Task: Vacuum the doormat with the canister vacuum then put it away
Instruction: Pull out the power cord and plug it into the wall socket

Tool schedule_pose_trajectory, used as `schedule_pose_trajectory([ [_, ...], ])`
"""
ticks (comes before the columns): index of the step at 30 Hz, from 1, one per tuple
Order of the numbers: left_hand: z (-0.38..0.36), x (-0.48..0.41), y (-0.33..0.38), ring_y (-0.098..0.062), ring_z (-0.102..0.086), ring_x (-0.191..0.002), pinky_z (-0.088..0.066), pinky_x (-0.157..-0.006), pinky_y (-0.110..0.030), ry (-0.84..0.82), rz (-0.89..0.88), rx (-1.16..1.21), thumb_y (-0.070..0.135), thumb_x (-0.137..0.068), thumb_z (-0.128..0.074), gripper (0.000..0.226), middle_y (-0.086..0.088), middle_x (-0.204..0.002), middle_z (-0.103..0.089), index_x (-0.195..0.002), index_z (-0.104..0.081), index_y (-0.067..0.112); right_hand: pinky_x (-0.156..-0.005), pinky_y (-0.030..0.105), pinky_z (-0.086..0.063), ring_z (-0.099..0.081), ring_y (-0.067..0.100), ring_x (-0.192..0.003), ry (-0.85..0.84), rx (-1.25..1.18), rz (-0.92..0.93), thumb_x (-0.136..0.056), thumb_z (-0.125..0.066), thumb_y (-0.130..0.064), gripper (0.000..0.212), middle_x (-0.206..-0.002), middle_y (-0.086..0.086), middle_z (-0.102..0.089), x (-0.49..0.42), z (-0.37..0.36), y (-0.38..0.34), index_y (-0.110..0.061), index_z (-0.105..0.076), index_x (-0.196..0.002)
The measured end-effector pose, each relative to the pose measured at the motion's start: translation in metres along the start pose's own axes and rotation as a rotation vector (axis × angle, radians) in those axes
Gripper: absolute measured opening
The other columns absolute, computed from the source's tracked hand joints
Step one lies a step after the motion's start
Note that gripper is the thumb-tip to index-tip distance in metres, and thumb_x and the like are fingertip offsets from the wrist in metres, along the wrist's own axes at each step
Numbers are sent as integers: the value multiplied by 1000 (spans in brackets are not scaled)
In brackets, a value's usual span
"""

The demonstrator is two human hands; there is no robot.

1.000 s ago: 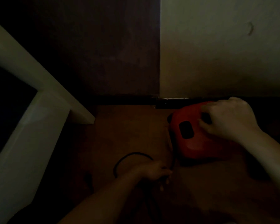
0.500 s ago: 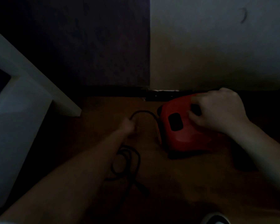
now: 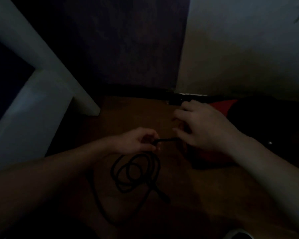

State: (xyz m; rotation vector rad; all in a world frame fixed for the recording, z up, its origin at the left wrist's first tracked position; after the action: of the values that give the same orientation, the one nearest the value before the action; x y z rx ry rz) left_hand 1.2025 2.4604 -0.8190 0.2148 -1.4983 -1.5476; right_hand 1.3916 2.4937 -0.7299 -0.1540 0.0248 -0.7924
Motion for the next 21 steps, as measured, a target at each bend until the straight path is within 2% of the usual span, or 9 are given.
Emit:
schedule_pose_trajectory([
  [4,-26,17,-31,-10,-60,-106,-46,-95,-23,58,2,48,1,-91,-63,35,-10,-120,-65,-125,-53,1,-76,43,-54,-60,23,-91,-101,-178,112,-86,-40,-56,48,-98,0,-56,-24,-26,-29,-22,-63,-108],
  [7,-40,32,-58,-17,-58,-120,-44,-106,-31,171,12,-6,31,-86,-64,52,-5,-132,-60,-132,-53,8,-80,44,-53,-58,21,-95,-190,-169,177,-88,-44,-55,42,-101,-2,-54,-35,-46,-45,-25,-62,-111],
  [8,-44,38,-65,-18,-58,-120,-44,-106,-34,220,23,-22,34,-85,-61,53,-4,-131,-61,-132,-54,9,-83,43,-52,-58,21,-98,-217,-158,199,-90,-47,-54,40,-104,-3,-54,-40,-52,-52,-26,-61,-114],
  [9,-46,44,-74,-15,-60,-118,-45,-105,-33,284,29,-14,32,-87,-61,48,-4,-128,-63,-129,-56,9,-85,42,-51,-57,21,-102,-241,-144,223,-91,-50,-52,38,-107,-2,-54,-44,-58,-60,-26,-60,-117],
  [12,-43,78,-89,1,-62,-99,-46,-88,-15,573,47,-26,12,-95,-59,18,3,-107,-67,-112,-63,10,-89,40,-48,-55,24,-108,-269,-100,322,-95,-55,-48,37,-113,0,-55,-55,-77,-82,-25,-57,-124],
  [14,-35,114,-101,-8,-62,-92,-47,-81,-22,860,60,-257,17,-93,-59,11,3,-98,-65,-102,-66,14,-91,39,-47,-54,22,-110,-297,-67,372,-96,-52,-48,39,-114,0,-54,-62,-87,-97,-25,-55,-127],
  [16,-33,151,-124,-13,-59,-89,-47,-77,-28,1066,174,-331,22,-91,-59,10,2,-95,-63,-96,-64,16,-92,38,-45,-53,21,-111,-316,-35,420,-97,-51,-48,37,-116,-1,-53,-67,-94,-112,-25,-54,-125],
  [18,-38,183,-153,-16,-58,-88,-44,-74,-28,1202,371,-238,23,-92,-63,9,1,-94,-61,-95,-62,15,-92,37,-45,-53,20,-111,-327,-16,465,-97,-52,-49,35,-117,-1,-53,-70,-99,-125,-25,-55,-122],
  [21,-54,204,-186,-18,-61,-89,-49,-73,-30,1212,595,-114,37,-91,-64,25,-1,-98,-62,-102,-62,15,-90,34,-44,-53,18,-111,-334,-5,504,-98,-49,-50,33,-117,-2,-53,-74,-102,-142,-24,-57,-117],
])
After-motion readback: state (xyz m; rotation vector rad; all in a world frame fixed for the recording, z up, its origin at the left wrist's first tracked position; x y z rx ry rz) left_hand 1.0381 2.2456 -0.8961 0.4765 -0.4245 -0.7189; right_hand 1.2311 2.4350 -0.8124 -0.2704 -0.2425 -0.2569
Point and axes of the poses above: each hand's wrist, its own x-axis away from the middle knuckle, its own z-axis out of the back of the hand, y = z × x, the point moved 4 cm from there along -x, towards the middle knuckle
